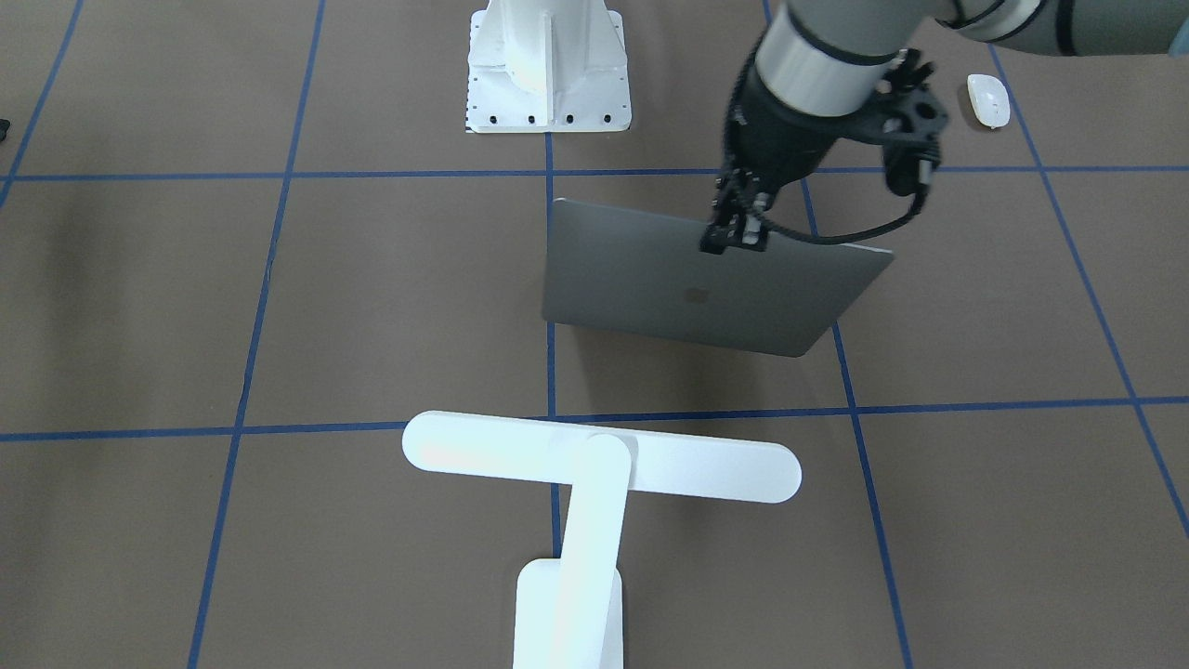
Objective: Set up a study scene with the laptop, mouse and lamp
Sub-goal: 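Swing the held laptop with the left gripper in front of the lamp, then lower the laptop onto the table with the left gripper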
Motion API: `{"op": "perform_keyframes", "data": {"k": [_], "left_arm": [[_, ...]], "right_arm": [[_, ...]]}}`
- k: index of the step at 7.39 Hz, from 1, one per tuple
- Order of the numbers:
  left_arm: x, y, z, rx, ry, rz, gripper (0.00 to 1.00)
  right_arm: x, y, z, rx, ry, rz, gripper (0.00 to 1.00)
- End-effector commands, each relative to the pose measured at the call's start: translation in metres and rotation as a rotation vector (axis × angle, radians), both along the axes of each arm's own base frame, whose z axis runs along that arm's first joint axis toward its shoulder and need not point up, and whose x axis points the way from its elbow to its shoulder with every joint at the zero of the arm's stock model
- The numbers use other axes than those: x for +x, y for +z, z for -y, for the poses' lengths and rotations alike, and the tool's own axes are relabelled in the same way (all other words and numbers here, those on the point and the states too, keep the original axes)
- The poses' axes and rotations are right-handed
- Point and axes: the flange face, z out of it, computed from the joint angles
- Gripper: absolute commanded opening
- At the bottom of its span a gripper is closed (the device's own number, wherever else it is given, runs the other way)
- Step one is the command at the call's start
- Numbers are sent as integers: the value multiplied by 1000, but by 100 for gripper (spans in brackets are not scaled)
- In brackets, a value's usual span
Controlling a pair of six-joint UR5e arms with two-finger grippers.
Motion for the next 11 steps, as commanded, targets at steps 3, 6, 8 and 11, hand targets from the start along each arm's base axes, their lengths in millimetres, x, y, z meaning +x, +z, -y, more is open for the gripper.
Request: {"op": "perform_keyframes", "data": {"k": [3, 6, 8, 11], "left_arm": [[106, -8, 66, 24, -31, 30, 0], [115, 6, 74, 4, -43, 38, 0], [131, 19, 77, -12, -75, 48, 0], [138, 19, 84, -9, -108, 40, 0]], "right_arm": [[0, 1, 0, -5, 2, 0, 100], [0, 2, 0, -8, 2, -1, 100], [0, 5, 0, -12, 2, -4, 100], [1, 9, -1, -17, 2, -8, 100]]}}
